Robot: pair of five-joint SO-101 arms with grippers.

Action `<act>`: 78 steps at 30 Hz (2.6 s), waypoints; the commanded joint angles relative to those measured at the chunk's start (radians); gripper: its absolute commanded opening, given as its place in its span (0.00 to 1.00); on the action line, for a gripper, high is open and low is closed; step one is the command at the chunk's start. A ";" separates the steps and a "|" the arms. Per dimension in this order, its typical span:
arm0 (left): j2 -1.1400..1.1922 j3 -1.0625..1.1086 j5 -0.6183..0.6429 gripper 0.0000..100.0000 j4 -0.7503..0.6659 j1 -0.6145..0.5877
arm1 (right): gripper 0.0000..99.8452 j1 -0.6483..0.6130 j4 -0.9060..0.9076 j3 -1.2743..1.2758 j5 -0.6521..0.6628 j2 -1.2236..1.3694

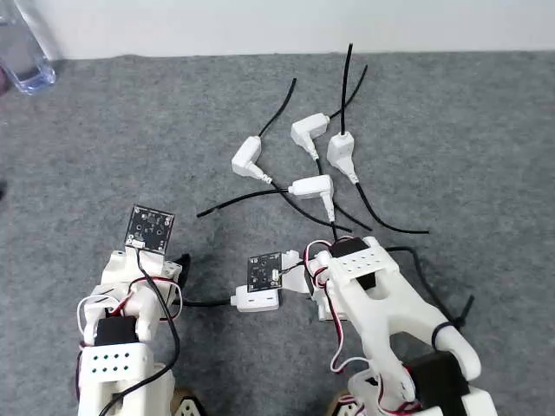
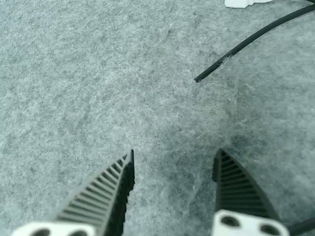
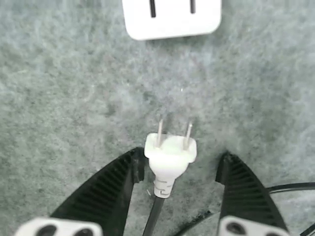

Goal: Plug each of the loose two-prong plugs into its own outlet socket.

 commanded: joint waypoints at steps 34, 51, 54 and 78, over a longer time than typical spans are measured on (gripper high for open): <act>-0.011 -0.007 -0.011 0.25 -0.017 0.003 | 0.01 -0.050 -0.016 -0.032 -0.075 0.018; -0.012 -0.030 0.275 0.25 -0.187 0.132 | 0.01 -0.041 0.035 -0.034 -0.288 -0.426; -0.012 -0.025 0.278 0.25 -0.232 0.132 | 0.01 -0.041 0.030 -0.031 -0.310 -0.472; -0.012 0.001 1.266 0.32 -0.354 0.552 | 0.01 -0.028 0.010 -0.304 -0.436 -0.329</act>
